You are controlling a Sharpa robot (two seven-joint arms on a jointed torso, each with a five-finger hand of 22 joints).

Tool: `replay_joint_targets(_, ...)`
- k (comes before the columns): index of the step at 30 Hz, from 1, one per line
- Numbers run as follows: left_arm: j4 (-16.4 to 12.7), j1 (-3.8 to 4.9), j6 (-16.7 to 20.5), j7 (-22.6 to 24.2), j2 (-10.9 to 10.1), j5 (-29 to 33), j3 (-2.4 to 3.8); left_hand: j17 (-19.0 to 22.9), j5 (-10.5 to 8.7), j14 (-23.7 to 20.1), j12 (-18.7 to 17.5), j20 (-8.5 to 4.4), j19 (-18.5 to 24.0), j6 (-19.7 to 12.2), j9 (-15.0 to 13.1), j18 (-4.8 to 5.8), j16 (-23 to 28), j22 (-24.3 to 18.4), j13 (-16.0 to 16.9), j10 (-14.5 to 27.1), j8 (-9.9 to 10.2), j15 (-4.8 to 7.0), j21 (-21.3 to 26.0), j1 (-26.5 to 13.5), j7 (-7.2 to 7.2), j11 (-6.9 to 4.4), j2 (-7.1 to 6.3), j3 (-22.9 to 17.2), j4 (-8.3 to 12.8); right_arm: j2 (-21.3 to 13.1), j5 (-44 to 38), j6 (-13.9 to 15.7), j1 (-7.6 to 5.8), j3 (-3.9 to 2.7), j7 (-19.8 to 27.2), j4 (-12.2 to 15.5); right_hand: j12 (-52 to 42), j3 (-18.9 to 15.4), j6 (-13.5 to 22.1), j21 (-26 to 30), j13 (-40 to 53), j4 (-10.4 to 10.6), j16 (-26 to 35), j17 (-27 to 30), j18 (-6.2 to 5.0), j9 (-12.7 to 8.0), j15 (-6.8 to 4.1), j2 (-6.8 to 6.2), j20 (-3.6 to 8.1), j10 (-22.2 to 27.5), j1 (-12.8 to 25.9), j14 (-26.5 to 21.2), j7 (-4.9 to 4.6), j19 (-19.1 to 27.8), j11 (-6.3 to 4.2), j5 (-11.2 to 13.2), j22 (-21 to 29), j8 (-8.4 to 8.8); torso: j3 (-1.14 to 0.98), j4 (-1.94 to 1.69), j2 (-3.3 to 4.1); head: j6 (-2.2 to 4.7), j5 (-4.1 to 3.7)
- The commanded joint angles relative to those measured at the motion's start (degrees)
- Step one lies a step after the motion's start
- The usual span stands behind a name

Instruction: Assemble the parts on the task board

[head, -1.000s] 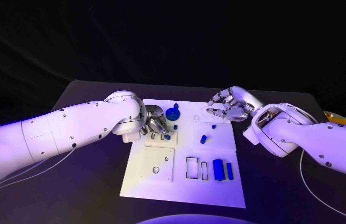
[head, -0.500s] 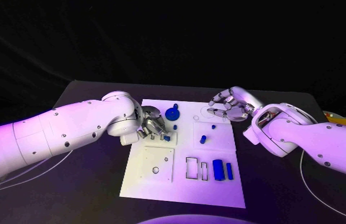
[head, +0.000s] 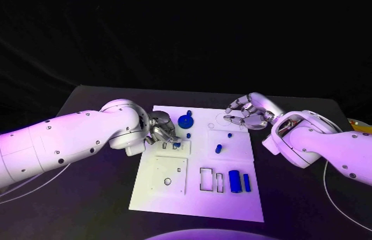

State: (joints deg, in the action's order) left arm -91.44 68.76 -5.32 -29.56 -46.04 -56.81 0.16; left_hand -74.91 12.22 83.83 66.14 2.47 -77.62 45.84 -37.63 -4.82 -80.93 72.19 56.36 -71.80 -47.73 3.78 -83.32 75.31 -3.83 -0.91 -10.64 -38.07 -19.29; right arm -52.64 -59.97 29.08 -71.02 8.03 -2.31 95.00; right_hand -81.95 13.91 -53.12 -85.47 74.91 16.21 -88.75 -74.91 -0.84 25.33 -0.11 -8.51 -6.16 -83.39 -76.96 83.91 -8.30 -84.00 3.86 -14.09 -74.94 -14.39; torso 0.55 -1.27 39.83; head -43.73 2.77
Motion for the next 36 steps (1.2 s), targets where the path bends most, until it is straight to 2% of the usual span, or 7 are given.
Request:
replay_joint_targets(1,-0.7,-0.24,4.5,4.1,-0.3,-8.1,-0.11,-1.4,0.23,2.6,0.3,0.00,-0.5,0.3,-3.4,1.03,-0.1,0.3,0.2,-0.4,-0.2,0.42,-0.3,-0.2,0.63,-0.02,-1.05,-7.5,6.4,-0.1,-0.1,0.0,0.09,0.00,0.1,0.1,0.0,-0.1,0.5,0.3,7.5,0.3,0.3,-10.1,-0.50,0.1,-0.37,-0.06,0.56,-0.2,0.6,5.0,0.02,-3.1,-0.29,-0.3,-11.8,-0.19,0.06,-0.06,-0.08,-0.07,0.03)
replay_joint_targets(6,-1.5,-0.79,6.6,4.7,-0.8,-11.9,-0.46,-1.4,0.31,2.6,0.8,-0.15,-1.1,0.8,-3.8,1.22,-0.1,1.2,0.9,-1.1,-0.2,0.55,-0.7,-0.2,0.73,-0.16,-2.29,-9.6,7.1,-0.1,-0.1,0.1,0.19,0.00,0.2,0.1,0.0,-0.1,0.5,0.3,7.5,0.3,0.3,-10.1,-0.50,0.1,-0.37,-0.06,0.56,-0.2,0.6,5.0,0.02,-3.1,-0.29,-0.3,-11.8,-0.19,0.08,0.02,-0.02,-0.09,0.21)
replay_joint_targets(11,-1.8,-1.41,6.5,4.0,-0.9,-13.1,-0.71,-1.4,0.34,2.6,1.1,-0.25,-1.4,1.2,-4.0,1.30,-0.1,1.7,1.4,-1.6,-0.2,0.64,-0.9,-0.3,0.78,-0.24,-3.16,-11.4,7.6,-0.2,-0.1,0.1,0.25,0.00,0.2,0.1,0.0,-0.1,0.5,0.3,7.5,0.3,0.4,-10.1,-0.50,0.1,-0.37,0.04,0.56,-0.2,0.7,5.0,0.03,-3.0,-0.30,-0.3,-11.8,-0.23,0.03,0.15,0.05,-0.15,0.39)
replay_joint_targets(14,-1.8,-1.75,6.2,3.4,-0.8,-13.3,-0.82,-1.4,0.33,2.6,1.3,-0.31,-1.5,1.5,-4.2,1.32,-0.1,1.8,1.7,-1.9,-0.1,0.68,-1.0,-0.4,0.78,-0.27,-3.76,-12.8,7.8,-0.2,-0.1,0.1,0.28,0.00,0.2,0.1,0.0,-0.1,0.5,0.3,7.5,0.3,0.4,-10.1,-0.50,0.1,-0.37,0.04,0.56,-0.2,0.7,5.0,0.03,-3.0,-0.30,-0.3,-11.8,-0.23,0.06,0.10,0.06,-0.23,0.40)
replay_joint_targets(20,-1.6,-2.12,5.4,2.1,-0.7,-13.2,-0.92,-1.4,0.32,2.6,1.4,-0.33,-1.6,1.7,-4.3,1.34,-0.1,2.0,1.8,-2.1,-0.1,0.69,-1.0,-0.6,0.80,-0.29,-3.93,-13.2,7.9,-0.2,-0.1,0.1,0.32,0.00,0.2,0.1,0.0,-0.1,0.5,0.3,7.5,0.3,0.4,-10.1,-0.50,0.1,-0.37,0.04,0.56,-0.2,0.7,5.0,0.03,-3.0,-0.30,-0.3,-11.8,-0.23,0.00,0.10,0.05,-0.39,0.50)
replay_joint_targets(36,-1.0,-2.29,2.7,0.0,-0.4,-12.9,-1.00,-1.4,0.39,2.6,1.6,-0.37,-1.8,2.0,-4.4,1.40,-0.1,2.2,2.2,-2.4,-0.1,0.74,-1.2,-0.7,0.86,-0.35,-4.20,-14.0,8.1,-0.2,0.0,0.2,0.34,0.00,0.2,0.2,0.0,-0.1,0.5,0.3,7.5,0.3,0.4,-10.1,-0.50,0.1,-0.37,0.04,0.56,-0.2,0.7,5.0,0.03,-3.0,-0.30,-0.3,-11.8,-0.23,-0.01,0.14,0.07,-0.59,0.53)
